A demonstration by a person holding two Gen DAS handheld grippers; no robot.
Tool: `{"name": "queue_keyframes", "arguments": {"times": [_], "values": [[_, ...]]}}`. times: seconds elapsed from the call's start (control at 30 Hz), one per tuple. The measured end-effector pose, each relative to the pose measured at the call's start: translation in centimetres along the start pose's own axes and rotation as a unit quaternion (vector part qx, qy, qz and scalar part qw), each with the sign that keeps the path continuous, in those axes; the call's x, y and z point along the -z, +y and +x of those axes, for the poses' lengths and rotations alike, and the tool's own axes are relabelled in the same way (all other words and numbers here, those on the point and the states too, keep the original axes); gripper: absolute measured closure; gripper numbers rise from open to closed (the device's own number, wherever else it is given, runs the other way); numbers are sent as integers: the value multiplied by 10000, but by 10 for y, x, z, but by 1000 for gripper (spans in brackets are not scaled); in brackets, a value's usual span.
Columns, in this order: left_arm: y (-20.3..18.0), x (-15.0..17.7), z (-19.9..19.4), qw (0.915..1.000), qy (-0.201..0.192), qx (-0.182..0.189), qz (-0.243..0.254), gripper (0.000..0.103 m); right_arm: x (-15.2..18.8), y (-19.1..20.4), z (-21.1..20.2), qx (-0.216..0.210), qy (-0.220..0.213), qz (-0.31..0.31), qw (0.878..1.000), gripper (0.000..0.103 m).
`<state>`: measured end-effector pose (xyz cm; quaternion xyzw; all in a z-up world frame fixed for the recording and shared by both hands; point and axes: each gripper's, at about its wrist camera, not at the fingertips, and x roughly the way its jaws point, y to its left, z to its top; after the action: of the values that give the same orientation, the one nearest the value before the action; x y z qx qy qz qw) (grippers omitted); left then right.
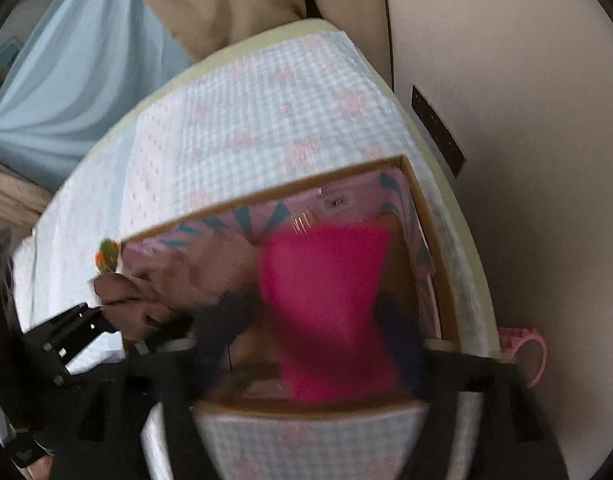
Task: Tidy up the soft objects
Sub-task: 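Open both tools to release the scrunchie and pink pouch into the box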
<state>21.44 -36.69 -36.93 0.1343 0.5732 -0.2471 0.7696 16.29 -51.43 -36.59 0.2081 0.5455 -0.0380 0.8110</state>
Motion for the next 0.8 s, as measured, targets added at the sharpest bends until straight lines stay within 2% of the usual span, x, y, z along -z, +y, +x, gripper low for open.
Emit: {"name": "queue_keyframes", "arguments": {"times": [0.03,0.4,0.8], "values": [[2,1,-3,9999,-83,-58,13,0,-1,-1,-1,-27,-55,22,10000,0],[21,14,-17,9997,-107,-37,-194,0,0,-1,-2,-50,-33,-25,10000,0],[22,24,-72,9985,-463,-58,-295,0,7,19,-44,11,-298,-176,9994,0]]}}
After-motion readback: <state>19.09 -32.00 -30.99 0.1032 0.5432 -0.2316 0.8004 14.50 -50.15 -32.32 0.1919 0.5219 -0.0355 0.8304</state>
